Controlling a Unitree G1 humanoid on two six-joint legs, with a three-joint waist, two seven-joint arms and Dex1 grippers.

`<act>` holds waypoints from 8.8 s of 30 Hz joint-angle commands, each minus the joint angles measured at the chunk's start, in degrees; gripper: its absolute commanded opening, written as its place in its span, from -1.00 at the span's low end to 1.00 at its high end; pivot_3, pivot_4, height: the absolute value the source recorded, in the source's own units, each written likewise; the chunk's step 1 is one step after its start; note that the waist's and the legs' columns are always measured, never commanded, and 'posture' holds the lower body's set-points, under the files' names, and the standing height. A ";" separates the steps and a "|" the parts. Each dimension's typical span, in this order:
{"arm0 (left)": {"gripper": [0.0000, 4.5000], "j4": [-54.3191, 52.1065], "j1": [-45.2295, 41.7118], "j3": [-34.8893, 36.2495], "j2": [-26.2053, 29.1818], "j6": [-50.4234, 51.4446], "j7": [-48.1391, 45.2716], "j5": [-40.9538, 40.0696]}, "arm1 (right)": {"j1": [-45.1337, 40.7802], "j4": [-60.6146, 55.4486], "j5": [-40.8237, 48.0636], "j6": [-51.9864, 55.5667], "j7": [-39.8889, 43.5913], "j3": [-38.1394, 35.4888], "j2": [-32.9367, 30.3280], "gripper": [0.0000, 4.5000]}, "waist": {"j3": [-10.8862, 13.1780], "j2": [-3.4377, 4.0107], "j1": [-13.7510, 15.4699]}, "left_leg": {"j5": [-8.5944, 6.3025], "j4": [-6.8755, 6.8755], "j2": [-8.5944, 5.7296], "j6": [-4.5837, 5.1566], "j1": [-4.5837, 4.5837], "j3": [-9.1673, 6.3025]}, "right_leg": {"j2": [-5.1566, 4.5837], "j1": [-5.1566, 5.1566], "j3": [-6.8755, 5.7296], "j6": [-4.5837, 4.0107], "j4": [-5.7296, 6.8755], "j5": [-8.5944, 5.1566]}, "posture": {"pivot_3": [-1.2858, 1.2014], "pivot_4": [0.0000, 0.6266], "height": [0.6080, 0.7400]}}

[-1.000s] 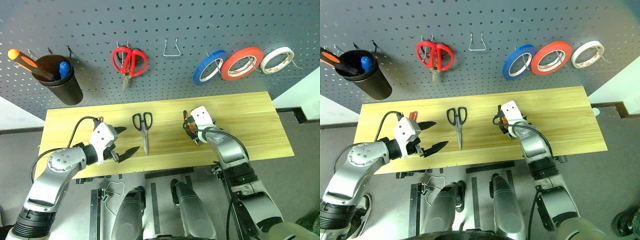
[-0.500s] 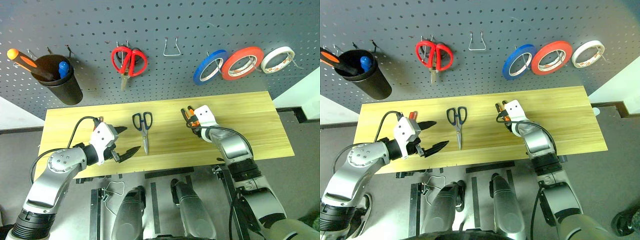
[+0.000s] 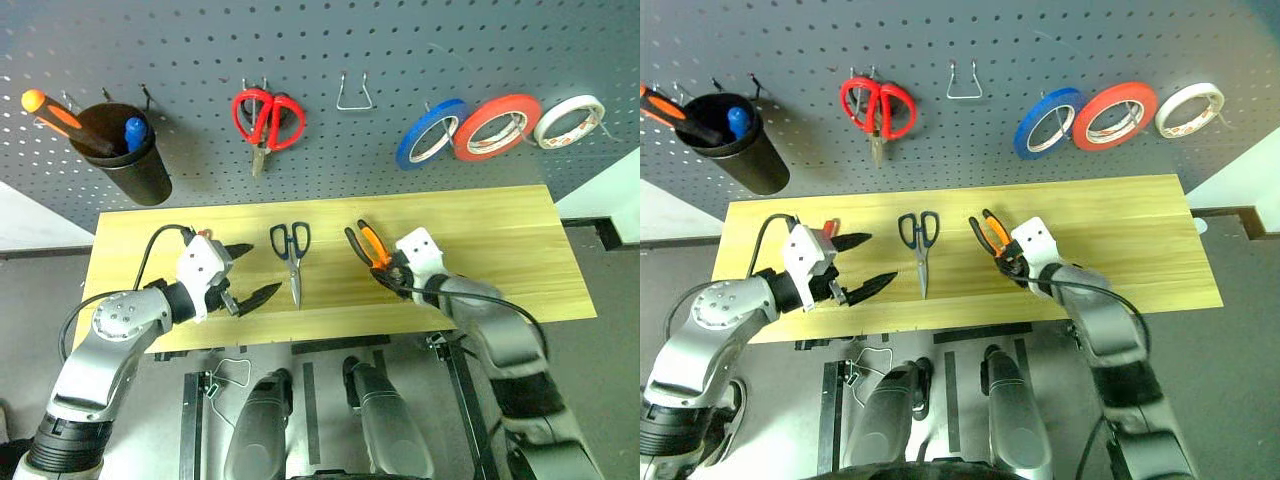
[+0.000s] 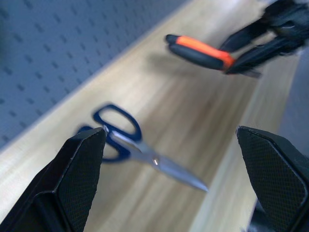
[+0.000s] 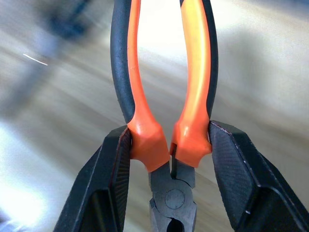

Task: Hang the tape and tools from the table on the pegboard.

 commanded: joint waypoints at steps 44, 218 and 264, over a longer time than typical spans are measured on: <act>1.00 2.66 -5.77 5.51 -12.31 -13.26 1.34 -7.66 | -41.48 11.91 15.61 -20.66 -19.29 -3.48 16.64 -0.07 | -0.09 -0.14 -0.34 | 0.21 0.43 0.01 -0.35 -0.09 0.18 | -0.34 -0.14 -0.73 -0.12 0.32 0.09 | 0.09 0.00 1.00; 1.00 29.20 -15.50 -9.94 -40.06 15.28 48.10 20.41 | 3.33 -20.83 23.70 1.01 -8.86 -1.88 -10.23 0.99 | 0.23 -0.43 0.06 | 0.11 0.08 -0.20 0.19 0.35 0.06 | -0.91 0.41 -1.64 -0.14 -0.14 0.26 | 0.05 0.22 1.00; -0.81 29.96 -13.70 -13.20 -44.08 10.22 47.08 23.97 | 3.26 -20.16 21.31 -1.13 -7.87 -3.74 -8.92 1.00 | 0.23 -0.43 0.02 | 0.11 0.06 -0.23 0.19 0.86 0.06 | -0.91 0.93 -1.63 -0.10 -0.17 0.25 | 0.05 0.19 1.00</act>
